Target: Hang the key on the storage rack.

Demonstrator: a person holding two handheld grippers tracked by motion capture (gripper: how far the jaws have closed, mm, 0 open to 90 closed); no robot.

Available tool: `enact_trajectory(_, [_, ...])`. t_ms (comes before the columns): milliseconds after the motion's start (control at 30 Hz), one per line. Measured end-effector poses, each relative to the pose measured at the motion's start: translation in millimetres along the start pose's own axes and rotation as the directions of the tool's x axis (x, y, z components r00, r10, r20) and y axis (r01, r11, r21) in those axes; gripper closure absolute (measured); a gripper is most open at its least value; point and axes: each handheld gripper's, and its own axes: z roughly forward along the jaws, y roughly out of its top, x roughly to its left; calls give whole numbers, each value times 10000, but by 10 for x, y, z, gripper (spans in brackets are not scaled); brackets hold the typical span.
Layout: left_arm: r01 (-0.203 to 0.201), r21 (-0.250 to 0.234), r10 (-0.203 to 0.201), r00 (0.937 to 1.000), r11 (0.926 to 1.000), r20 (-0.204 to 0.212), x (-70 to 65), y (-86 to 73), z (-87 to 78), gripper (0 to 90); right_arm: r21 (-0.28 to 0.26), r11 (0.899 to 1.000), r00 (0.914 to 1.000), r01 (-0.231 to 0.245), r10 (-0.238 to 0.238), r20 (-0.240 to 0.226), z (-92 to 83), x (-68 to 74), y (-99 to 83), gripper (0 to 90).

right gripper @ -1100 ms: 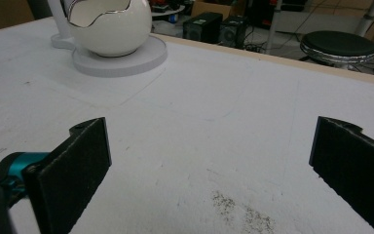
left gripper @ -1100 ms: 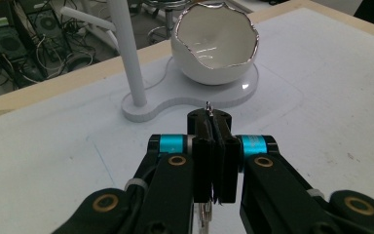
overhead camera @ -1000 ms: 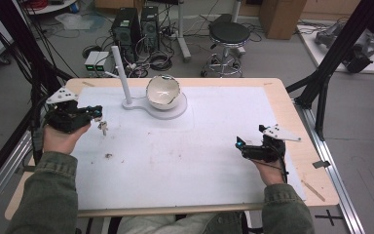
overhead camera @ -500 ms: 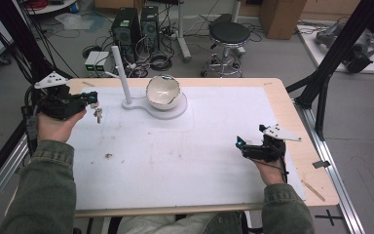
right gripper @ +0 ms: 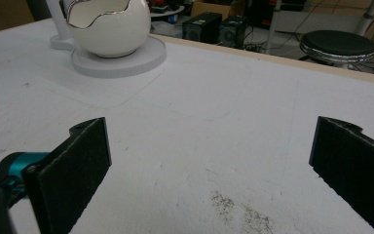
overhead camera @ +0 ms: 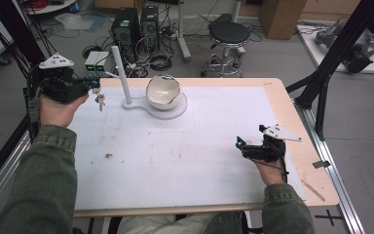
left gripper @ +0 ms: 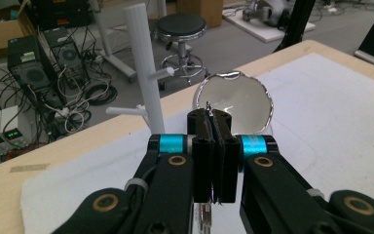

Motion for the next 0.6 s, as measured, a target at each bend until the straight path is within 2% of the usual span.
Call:
enact_trajectory(133, [62,-82,-63,10000,9999,-9,21,59,39,879,5,10000,10000,-12,12,9,-1,3,-1,4])
enact_trajectory(267, [-74,-71,74,10000,9999,29,32,124,76,879,0,10000,10000,-47,47,24,-5,-15,-2,4])
enact_trajectory(333, [-9,-176,8,10000,9998,-69,31,154,99,879,-22,10000,10000,-44,44,28,-5,-21,-3,4])
enact_trajectory(400, [100,-316,-100,10000,9995,3,24,181,133,879,5,10000,10000,-77,77,13,-2,-17,-4,4])
enact_trajectory(600, [-42,-394,42,10000,9992,-2,-5,292,248,879,-41,9999,9999,-152,152,-8,-16,-7,-2,4])
